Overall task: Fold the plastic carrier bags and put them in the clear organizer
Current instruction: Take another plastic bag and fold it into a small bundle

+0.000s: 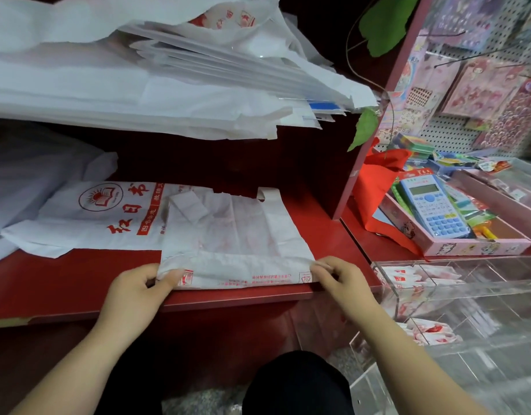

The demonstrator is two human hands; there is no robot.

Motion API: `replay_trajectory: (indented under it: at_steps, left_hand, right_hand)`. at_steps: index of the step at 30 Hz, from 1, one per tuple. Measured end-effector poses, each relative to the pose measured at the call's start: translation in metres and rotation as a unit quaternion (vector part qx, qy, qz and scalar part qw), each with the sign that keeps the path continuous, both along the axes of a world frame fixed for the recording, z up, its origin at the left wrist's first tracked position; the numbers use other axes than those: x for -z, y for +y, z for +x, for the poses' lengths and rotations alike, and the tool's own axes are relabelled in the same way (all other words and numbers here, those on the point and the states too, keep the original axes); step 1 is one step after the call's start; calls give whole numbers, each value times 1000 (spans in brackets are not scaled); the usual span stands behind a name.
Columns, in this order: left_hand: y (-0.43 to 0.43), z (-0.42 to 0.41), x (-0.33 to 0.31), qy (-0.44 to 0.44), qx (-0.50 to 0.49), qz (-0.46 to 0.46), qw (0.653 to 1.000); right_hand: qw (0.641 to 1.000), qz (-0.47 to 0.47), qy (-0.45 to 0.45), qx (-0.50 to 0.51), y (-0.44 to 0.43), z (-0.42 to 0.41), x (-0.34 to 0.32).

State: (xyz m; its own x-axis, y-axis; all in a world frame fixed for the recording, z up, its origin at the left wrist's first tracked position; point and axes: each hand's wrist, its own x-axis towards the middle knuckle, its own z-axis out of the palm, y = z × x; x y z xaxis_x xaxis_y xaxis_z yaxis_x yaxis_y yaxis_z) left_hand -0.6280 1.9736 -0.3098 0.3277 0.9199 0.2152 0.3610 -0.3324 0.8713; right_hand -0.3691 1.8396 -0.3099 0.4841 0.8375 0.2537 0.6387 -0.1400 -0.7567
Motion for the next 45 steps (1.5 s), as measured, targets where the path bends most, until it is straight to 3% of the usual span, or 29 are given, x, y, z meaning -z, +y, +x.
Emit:
replay_trajectory:
  at_steps: [3,9,14,16,18,20,22,25,31,34,37,38,41,45]
  left_hand:
    - [0,5,5,30,-54,24,998]
    - [2,5,3,169,-112,111,973]
    - [12,-2,3,226,-129,122,958]
    - [9,-3,4,207,-145,183,950]
    - [3,5,5,183,-84,282,938]
    - [-5,23,6,194,37,348,917]
    - [-11,42,8,272,133,312,901]
    - [-13,57,2,398,175,229,871]
    - [-12,61,4,445,213,192,849]
    - [-12,60,5,434,216,188,854]
    - [-11,59,5,452,222,168,847]
    - [-12,60,2,464,220,161,843]
    - [-12,58,2,472,222,163,838]
    - [-4,41,2,472,193,167,844]
  right_hand:
    - [997,-3,1,73,15,-2,4]
    - [977,-86,-132,146,34,-13,1]
    - [948,-167,-237,128,42,-12,-9]
    - [939,-182,-271,108,44,-12,-13]
    - [936,-196,-277,90,48,-10,-15]
    - [939,-202,-268,76,52,-9,-16]
    - [938,-207,-268,72,56,-7,-17]
    - [937,-220,-257,85,59,-5,-14]
    - [906,-227,-294,202,65,-20,-11]
    - [913,-34,-345,217,67,-32,1]
    - [938,51,-342,33,62,-57,16]
    - [938,46,-343,-11,58,-64,18]
    - [928,-95,-354,-70,47,-61,20]
    - [923,-210,-313,-71,27,-36,9]
